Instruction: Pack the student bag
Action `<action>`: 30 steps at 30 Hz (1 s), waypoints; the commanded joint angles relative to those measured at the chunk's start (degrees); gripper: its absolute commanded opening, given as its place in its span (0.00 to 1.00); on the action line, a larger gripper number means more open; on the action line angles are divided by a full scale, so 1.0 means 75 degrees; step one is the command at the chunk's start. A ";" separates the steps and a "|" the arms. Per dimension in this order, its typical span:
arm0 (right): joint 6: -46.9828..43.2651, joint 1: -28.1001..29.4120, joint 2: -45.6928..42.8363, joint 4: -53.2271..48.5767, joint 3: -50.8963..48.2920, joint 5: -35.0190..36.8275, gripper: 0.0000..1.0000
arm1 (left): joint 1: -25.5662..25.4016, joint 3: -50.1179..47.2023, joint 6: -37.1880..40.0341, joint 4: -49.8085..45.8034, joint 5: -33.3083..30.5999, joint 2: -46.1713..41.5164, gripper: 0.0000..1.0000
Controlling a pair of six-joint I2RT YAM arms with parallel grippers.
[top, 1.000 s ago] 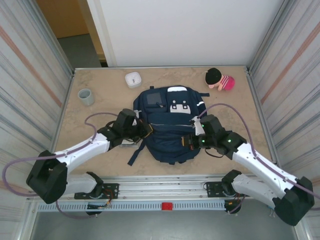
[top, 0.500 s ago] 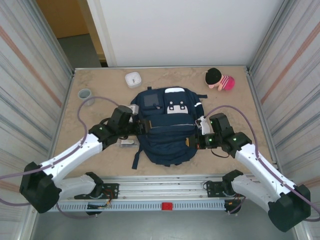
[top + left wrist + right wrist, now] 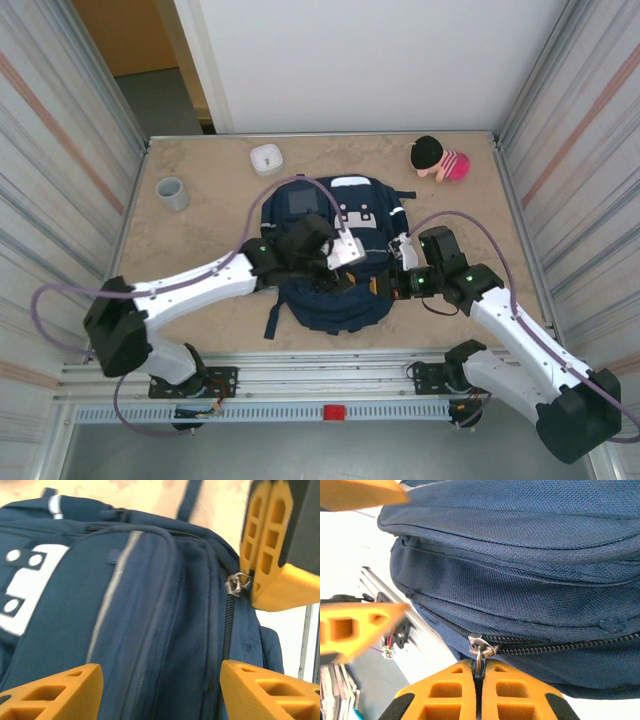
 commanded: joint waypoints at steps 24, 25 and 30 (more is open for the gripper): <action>-0.0308 -0.2830 0.0957 -0.0610 0.0592 0.0339 0.00 | 0.0212 -0.1053 0.1897 0.0231 -0.0394 -0.0947 0.00; -0.0317 -0.2898 0.0993 -0.0607 0.0637 0.0450 0.00 | 0.0216 -0.1086 0.1923 0.0233 -0.0328 -0.1000 0.00; -0.0462 -0.3241 0.1405 -0.0567 0.0941 0.0817 0.00 | 0.0202 -0.1241 0.2055 0.0292 0.0088 -0.1305 0.00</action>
